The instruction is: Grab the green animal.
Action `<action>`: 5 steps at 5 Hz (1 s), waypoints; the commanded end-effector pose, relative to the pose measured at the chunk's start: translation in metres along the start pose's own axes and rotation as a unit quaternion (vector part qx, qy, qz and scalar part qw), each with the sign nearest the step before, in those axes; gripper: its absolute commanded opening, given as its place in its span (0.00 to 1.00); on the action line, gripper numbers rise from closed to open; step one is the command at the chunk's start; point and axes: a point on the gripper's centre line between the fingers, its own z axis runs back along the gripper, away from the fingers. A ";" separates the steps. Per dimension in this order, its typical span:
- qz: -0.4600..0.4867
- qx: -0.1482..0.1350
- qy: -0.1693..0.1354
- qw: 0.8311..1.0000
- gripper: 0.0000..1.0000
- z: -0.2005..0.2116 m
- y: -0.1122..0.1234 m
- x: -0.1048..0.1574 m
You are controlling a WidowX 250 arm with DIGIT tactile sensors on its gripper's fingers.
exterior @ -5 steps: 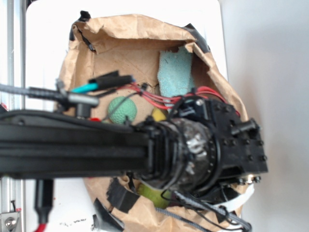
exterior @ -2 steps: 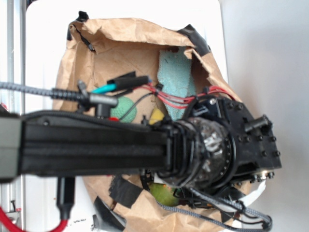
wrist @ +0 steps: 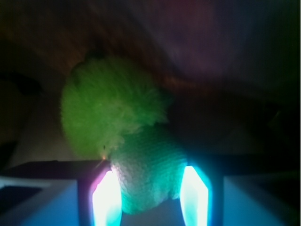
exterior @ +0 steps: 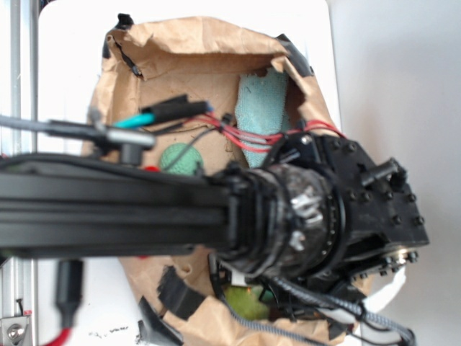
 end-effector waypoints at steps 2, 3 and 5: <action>0.182 0.177 0.068 0.965 0.00 0.122 -0.014 -0.017; 0.287 0.197 0.090 0.933 0.00 0.145 -0.037 -0.025; 0.481 0.219 0.146 0.836 0.00 0.176 -0.080 -0.018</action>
